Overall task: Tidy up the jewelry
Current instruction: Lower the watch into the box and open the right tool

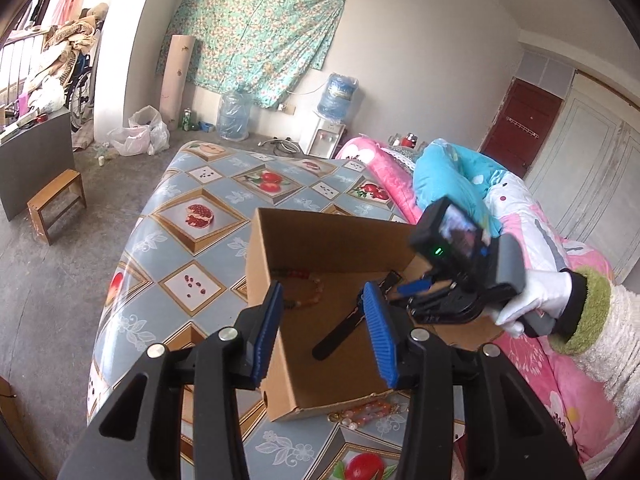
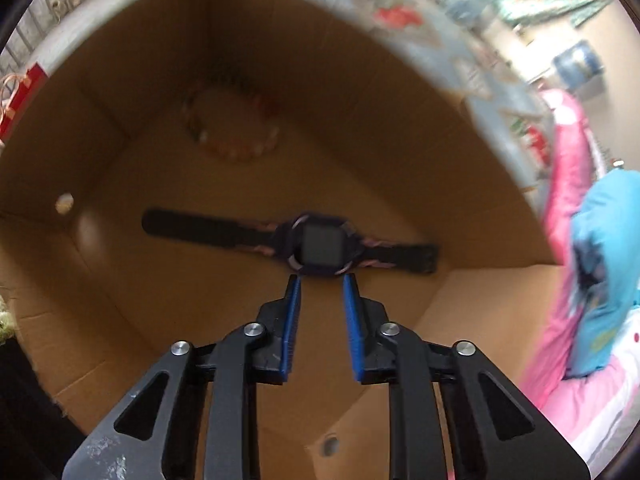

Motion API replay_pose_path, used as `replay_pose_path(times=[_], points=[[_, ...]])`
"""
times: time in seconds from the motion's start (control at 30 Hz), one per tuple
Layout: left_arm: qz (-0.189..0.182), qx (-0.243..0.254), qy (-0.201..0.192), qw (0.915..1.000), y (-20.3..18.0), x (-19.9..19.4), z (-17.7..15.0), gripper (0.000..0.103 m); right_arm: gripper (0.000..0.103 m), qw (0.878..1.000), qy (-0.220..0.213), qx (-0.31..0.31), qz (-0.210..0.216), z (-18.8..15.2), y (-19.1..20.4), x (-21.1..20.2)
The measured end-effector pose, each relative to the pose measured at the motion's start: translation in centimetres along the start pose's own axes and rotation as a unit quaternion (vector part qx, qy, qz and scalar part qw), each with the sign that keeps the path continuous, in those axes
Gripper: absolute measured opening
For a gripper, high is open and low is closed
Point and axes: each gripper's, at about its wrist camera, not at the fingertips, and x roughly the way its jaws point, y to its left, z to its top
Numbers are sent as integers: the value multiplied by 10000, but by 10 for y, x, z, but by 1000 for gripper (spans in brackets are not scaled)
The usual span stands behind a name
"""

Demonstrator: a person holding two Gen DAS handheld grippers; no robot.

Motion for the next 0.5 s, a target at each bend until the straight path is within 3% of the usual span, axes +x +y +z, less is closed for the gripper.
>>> replay_pose_path(times=[0.17, 0.4, 0.5], points=[[126, -108, -20, 9999, 11, -6, -3, 41, 18, 9977, 581, 181, 306, 14, 1, 39], [216, -235, 29, 9995, 17, -7, -8, 41, 16, 9881, 413, 1129, 955, 35, -23, 42], [211, -200, 16, 9996, 14, -12, -11, 41, 17, 9880, 354, 1166, 947, 36, -21, 39]])
